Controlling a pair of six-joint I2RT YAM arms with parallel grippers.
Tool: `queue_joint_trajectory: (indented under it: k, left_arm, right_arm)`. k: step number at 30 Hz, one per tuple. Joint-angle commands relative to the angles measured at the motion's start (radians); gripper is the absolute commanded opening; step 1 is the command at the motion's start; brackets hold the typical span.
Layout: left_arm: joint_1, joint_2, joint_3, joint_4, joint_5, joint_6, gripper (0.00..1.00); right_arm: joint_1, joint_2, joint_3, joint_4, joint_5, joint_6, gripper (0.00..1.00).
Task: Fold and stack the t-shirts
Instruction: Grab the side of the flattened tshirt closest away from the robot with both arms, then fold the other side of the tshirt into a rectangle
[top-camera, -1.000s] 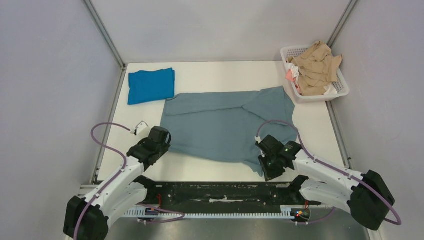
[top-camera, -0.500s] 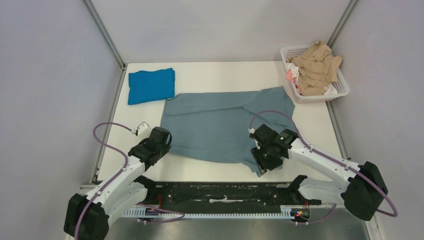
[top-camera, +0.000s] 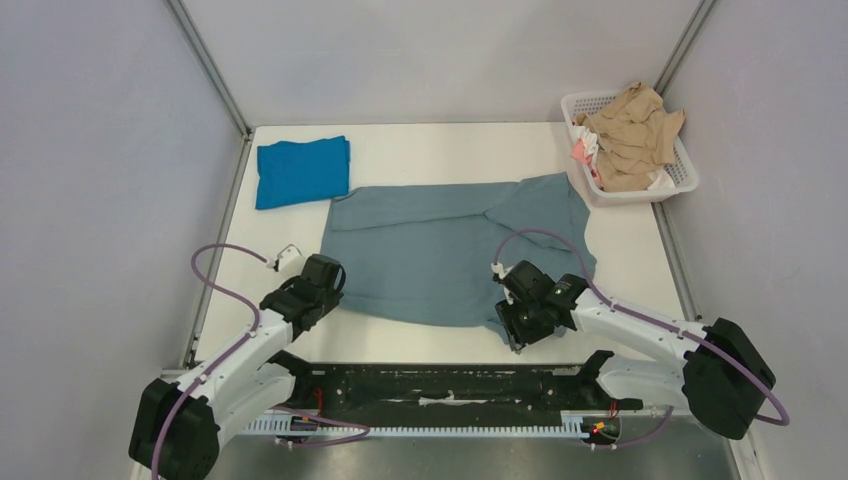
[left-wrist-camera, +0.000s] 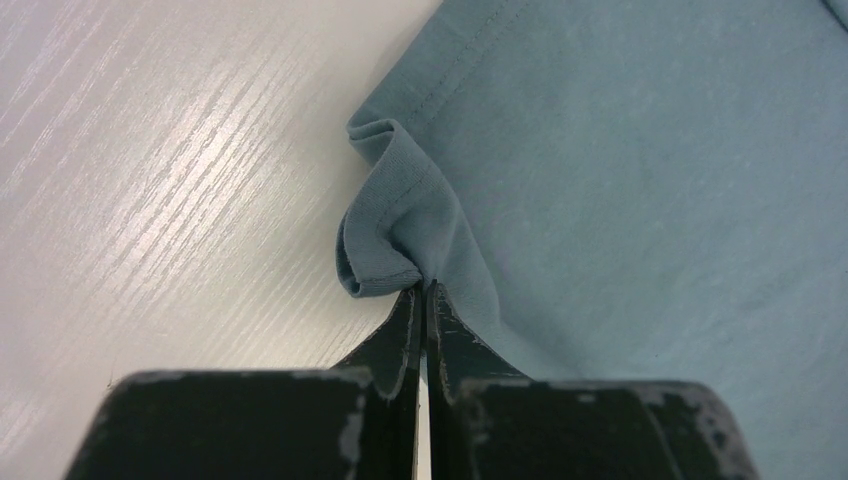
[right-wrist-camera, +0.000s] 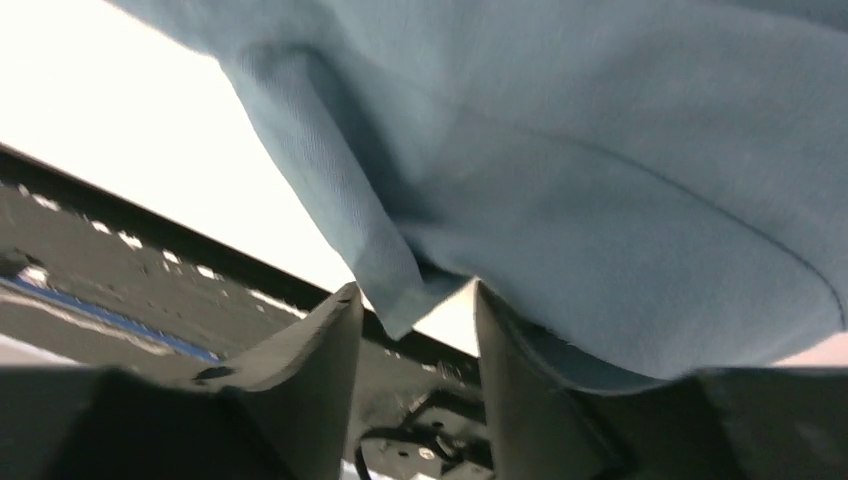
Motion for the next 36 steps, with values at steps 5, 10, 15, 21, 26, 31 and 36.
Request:
queue_joint_trajectory:
  k: [5,10,15,21,26,31,36]
  left_arm:
    - [0.0,-0.027,0.003,0.023,-0.043,0.03,0.02]
    - [0.0,-0.035,0.003,0.059,-0.051,0.032,0.02]
    - [0.01,0.042,0.031,0.14,-0.076,0.034,0.02]
    - [0.05,0.238,0.138,0.196,-0.045,0.084,0.02]
    - [0.059,0.329,0.172,0.231,0.008,0.105,0.02]
    - [0.061,0.34,0.167,0.233,0.014,0.11,0.02]
    - [0.064,0.323,0.154,0.236,0.024,0.114,0.02]
  right_arm:
    - [0.004,0.086,0.135,-0.122,0.246,0.034,0.0]
    - [0.004,0.236,0.395,-0.28,0.31,-0.025,0.03]
    - [-0.001,0.45,0.614,-0.264,0.487,-0.13,0.08]
    - [-0.061,0.711,0.891,-0.055,0.651,-0.326,0.13]
    - [-0.098,0.804,1.05,-0.055,0.682,-0.305,0.57]
    - [-0.083,0.46,0.671,0.1,0.618,-0.244,0.68]
    - [-0.083,0.18,0.304,0.237,0.372,-0.265,0.66]
